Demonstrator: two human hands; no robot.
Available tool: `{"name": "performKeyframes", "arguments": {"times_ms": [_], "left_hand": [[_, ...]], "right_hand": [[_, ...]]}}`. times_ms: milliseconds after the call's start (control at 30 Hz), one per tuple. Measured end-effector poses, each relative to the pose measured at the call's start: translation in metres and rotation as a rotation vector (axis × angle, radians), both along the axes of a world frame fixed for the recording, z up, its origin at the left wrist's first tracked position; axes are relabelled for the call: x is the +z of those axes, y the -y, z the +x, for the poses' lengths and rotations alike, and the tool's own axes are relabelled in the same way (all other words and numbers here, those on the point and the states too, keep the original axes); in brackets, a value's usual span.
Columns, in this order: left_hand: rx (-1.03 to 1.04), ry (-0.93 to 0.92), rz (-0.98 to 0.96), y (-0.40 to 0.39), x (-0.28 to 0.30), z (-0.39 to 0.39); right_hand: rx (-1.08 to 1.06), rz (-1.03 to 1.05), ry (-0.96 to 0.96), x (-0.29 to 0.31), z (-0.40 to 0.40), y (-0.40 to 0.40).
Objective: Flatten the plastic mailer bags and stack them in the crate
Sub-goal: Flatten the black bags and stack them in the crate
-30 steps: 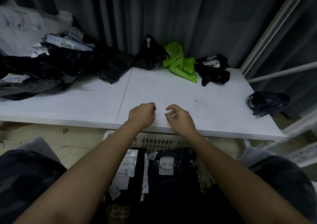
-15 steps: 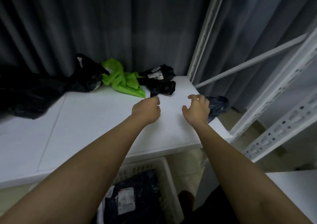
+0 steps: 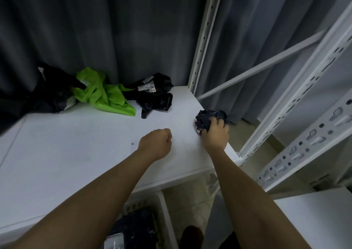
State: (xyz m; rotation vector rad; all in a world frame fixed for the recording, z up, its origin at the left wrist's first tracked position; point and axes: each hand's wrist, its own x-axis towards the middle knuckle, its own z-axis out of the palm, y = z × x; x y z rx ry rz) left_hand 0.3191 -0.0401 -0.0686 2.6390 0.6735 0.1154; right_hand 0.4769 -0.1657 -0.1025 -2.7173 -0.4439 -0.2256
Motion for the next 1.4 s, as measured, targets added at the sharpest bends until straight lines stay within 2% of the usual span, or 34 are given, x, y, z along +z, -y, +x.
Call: {"name": "performKeyframes", "arguments": {"times_ms": [133,267,367,467,533,600,767,933,1167,1400], "left_hand": [[0.031,0.002,-0.016,-0.008,0.001,-0.016],[0.09,0.051,-0.016,-0.023,0.009,-0.042],[0.192,0.143,-0.047,-0.04,0.019,-0.071],[0.362,0.295,-0.187,-0.071,0.03,-0.113],[0.443,0.383,-0.299,-0.091,0.033,-0.145],[0.504,0.396,-0.359,-0.109,0.032,-0.179],[0.578,0.428,-0.479,-0.135,0.026,-0.241],[0.579,0.501,-0.661,-0.143,0.016,-0.261],[0.671,0.652,-0.807,-0.155,0.004,-0.268],[0.708,0.651,-0.921,-0.159,0.0,-0.267]], "right_hand": [[0.135,0.239,0.063,0.011,-0.017,-0.01],[0.379,0.55,0.04,0.037,-0.06,-0.035],[0.534,0.743,-0.081,0.054,-0.101,-0.058],[0.639,0.853,-0.315,0.061,-0.15,-0.085],[0.684,0.88,-0.478,0.057,-0.179,-0.099],[0.712,0.885,-0.601,0.051,-0.203,-0.111],[0.723,0.882,-0.786,0.039,-0.24,-0.135],[0.732,0.835,-0.852,0.021,-0.253,-0.15],[0.678,0.846,-0.903,0.011,-0.244,-0.174],[0.588,0.809,-0.906,-0.003,-0.243,-0.183]]}}
